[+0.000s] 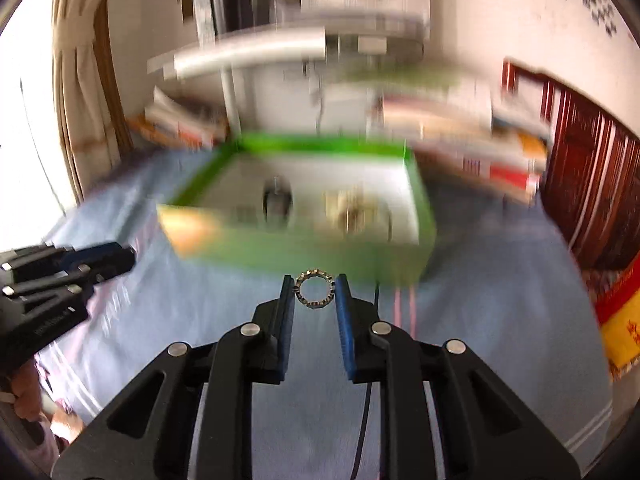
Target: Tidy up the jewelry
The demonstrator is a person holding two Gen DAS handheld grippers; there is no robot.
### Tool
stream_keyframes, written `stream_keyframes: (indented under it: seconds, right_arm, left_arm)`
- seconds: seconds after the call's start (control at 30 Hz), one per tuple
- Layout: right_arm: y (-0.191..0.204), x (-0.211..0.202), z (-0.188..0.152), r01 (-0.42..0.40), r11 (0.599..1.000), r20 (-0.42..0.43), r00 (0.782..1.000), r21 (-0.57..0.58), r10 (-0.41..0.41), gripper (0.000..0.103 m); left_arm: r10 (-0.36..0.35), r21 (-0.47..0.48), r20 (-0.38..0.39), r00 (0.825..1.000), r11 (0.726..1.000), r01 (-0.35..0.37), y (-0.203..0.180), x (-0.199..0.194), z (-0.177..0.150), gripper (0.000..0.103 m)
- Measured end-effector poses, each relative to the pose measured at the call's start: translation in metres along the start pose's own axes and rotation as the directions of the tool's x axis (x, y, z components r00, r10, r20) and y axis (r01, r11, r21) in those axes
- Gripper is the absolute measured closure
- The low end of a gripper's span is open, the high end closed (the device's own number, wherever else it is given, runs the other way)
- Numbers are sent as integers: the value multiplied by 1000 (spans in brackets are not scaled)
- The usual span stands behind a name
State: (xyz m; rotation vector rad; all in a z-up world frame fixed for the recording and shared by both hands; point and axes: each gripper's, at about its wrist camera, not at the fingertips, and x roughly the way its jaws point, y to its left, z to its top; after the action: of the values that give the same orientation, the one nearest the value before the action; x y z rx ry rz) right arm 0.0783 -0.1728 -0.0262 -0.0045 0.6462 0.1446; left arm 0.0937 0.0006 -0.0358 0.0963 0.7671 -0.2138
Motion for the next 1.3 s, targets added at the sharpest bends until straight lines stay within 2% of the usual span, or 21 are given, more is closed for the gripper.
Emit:
stream_keyframes:
  seconds: [0.1,0.17,0.23,0.33,0.4,0.57,0.6,0.63,0.7,0.73,0.83,0.87,0.9,1.0,1.07,1.2,1.3]
  right_arm:
    - [-2,11,41,-25,1000,37,999,2,25,82]
    - [-8,31,62,-53,998,22,998,15,53,82]
    - [-9,58,73,-50,999,-12,999,21,51,82]
    - [-9,104,72,-42,999,-92,995,28,45,82]
    - [-6,125,64,-9,1000,-120,993,4,10,82]
    - [-5,146,53,-8,1000,-142,990,9,9,82]
    - [-7,146,53,-1,1000,-136,991,13,2,78]
    - [-9,144,54,6,1000,-129,992,19,-4,74]
    - [-13,132,55,2,999,-99,995,34,2,55]
    - [-13,124,55,7,999,-84,996,37,-4,52]
    - [-18,94,54,36,998,-12,999,43,-35,36]
    - [-19,81,51,48,998,14,999,50,-49,26]
    - [-21,69,49,56,997,41,997,58,-59,17]
    - [-28,27,36,79,992,135,987,96,-92,3]
    - [-28,8,29,78,991,162,982,108,-95,3]
    - [-21,-15,9,112,989,143,982,97,-125,3]
    - [-14,-25,-1,149,987,135,979,57,-156,3]
  left_arm:
    - [30,-12,64,998,1000,-29,6,1,40,84]
    - [5,-25,60,998,1000,-3,10,15,66,84]
    - [23,-33,45,999,999,-21,12,36,84,84]
    - [68,-34,8,998,997,-67,15,74,94,84]
    - [75,-48,-32,997,996,-77,19,95,92,84]
    - [67,-65,-67,996,995,-71,26,123,89,83]
    - [65,-65,-65,996,995,-70,26,125,89,83]
    - [62,-71,-58,996,995,-66,25,125,89,81]
    - [46,-80,-42,998,996,-49,24,124,90,63]
    - [49,-79,-25,998,996,-51,23,118,90,52]
    - [82,-72,30,996,994,-79,19,98,88,43]
    - [89,-78,50,995,993,-85,19,88,87,36]
    - [97,-86,70,993,992,-91,19,78,85,33]
    - [124,-102,137,983,989,-110,18,42,71,23]
    - [134,-112,173,976,987,-115,16,20,61,17]
    - [154,-149,240,958,982,-120,12,-21,36,9]
    - [166,-131,262,951,982,-136,5,-39,22,5]
